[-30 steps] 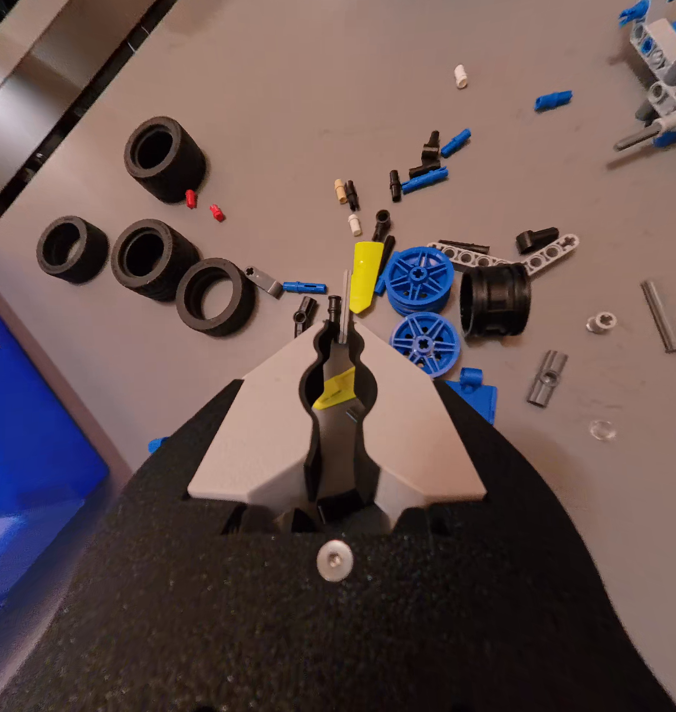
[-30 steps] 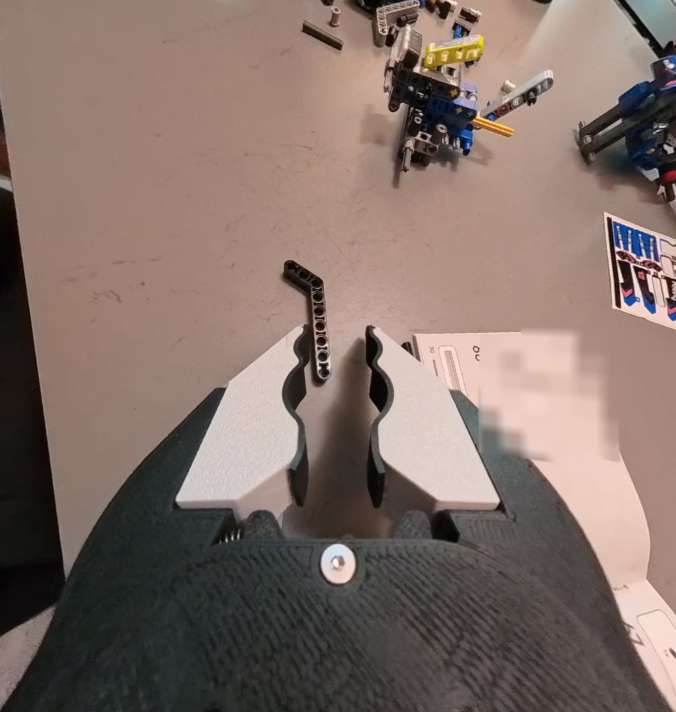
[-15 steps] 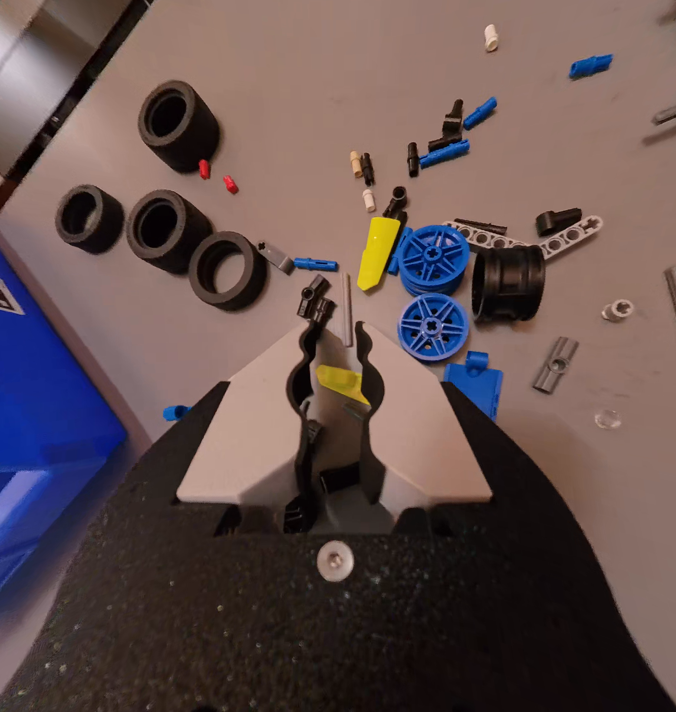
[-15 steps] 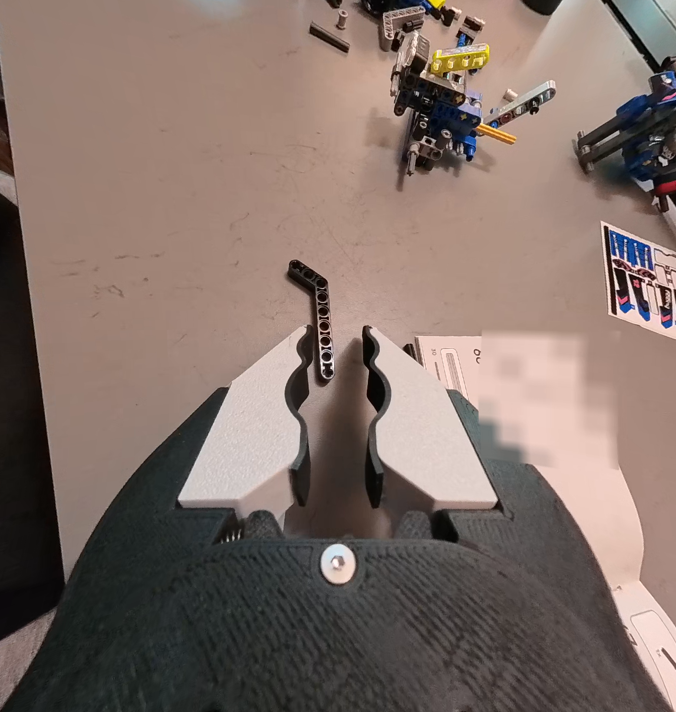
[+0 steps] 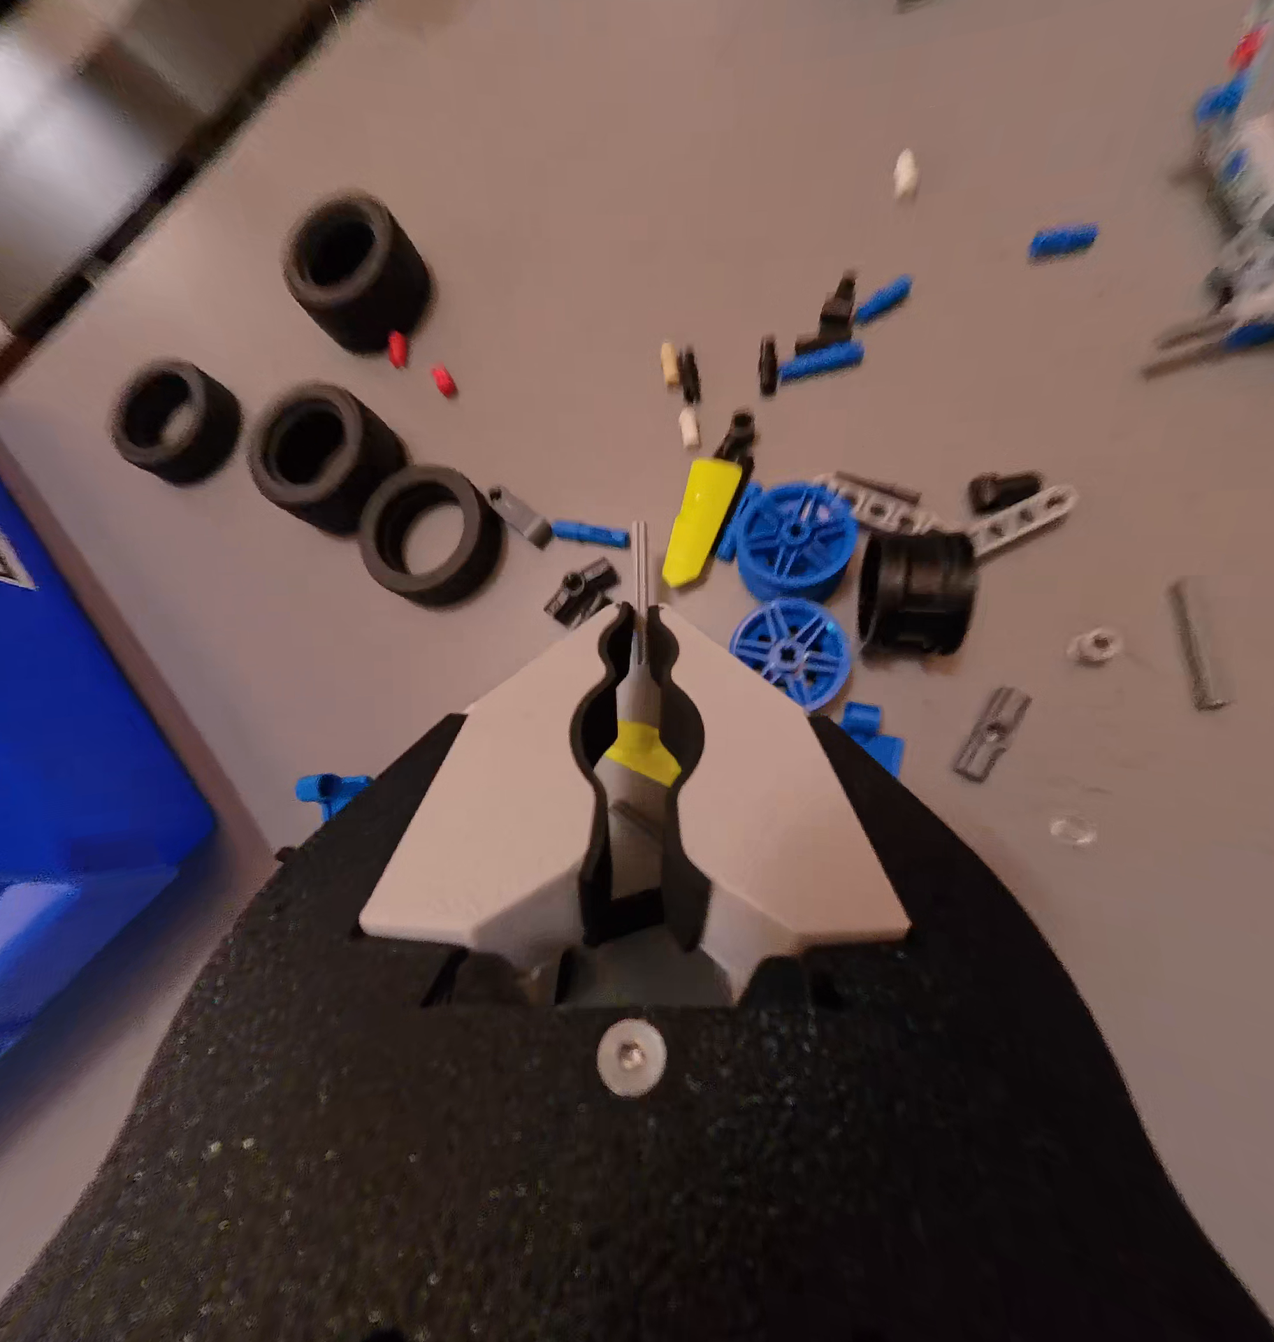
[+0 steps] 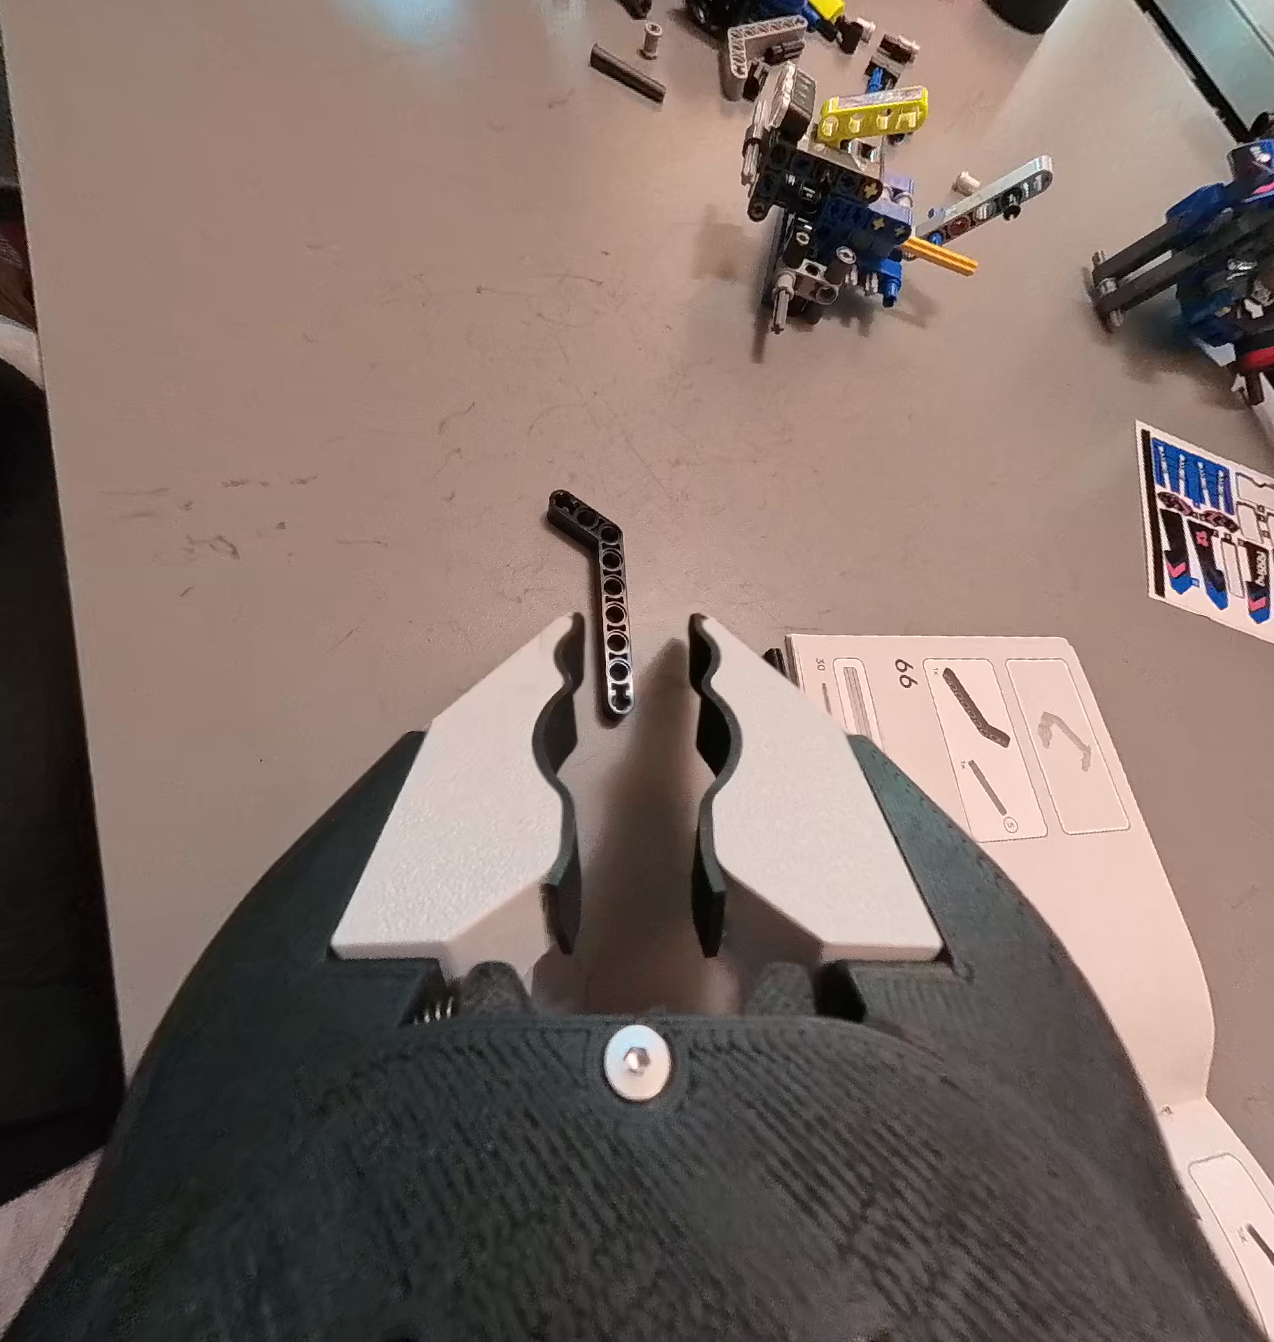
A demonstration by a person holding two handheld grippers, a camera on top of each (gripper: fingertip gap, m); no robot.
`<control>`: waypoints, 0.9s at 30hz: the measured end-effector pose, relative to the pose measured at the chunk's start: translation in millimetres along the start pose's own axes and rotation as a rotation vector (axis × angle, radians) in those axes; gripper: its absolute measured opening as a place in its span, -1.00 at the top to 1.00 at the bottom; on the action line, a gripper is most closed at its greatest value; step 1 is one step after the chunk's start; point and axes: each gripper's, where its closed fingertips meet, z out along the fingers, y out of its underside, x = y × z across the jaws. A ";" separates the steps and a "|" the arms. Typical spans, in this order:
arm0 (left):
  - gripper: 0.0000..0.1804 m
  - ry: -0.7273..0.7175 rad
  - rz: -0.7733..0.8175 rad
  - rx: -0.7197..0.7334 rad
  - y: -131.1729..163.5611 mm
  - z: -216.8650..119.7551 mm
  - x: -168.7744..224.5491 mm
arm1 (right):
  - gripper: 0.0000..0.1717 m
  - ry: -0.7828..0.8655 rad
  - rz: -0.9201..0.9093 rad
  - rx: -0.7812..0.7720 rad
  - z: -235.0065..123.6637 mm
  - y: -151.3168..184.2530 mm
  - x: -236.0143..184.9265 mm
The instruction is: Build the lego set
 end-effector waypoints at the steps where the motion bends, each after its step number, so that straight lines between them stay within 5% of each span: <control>1: 0.99 -0.016 -0.018 0.044 -11.0 -9.1 -0.5 | 0.61 0.009 -0.005 0.005 -0.7 -0.5 0.5; 6: 0.99 -0.061 0.024 0.196 -72.7 -68.3 38.4 | 0.34 0.075 -0.071 0.004 -15.7 2.4 0.6; 9: 1.00 0.211 0.076 0.235 -103.8 -80.4 138.6 | 0.48 0.247 -0.254 0.056 -36.2 -17.2 10.8; 15: 1.00 0.593 0.192 0.025 -81.3 -45.6 290.7 | 0.49 0.381 -0.617 0.100 -24.4 -45.6 -8.4; 23: 0.99 0.779 -0.002 -0.009 -91.0 -35.5 333.1 | 0.83 0.456 -0.870 0.074 -11.0 -43.2 -7.3; 27: 0.99 0.754 -0.055 0.027 -100.6 -35.8 329.7 | 0.99 0.480 -0.903 0.071 -11.2 -46.6 -3.2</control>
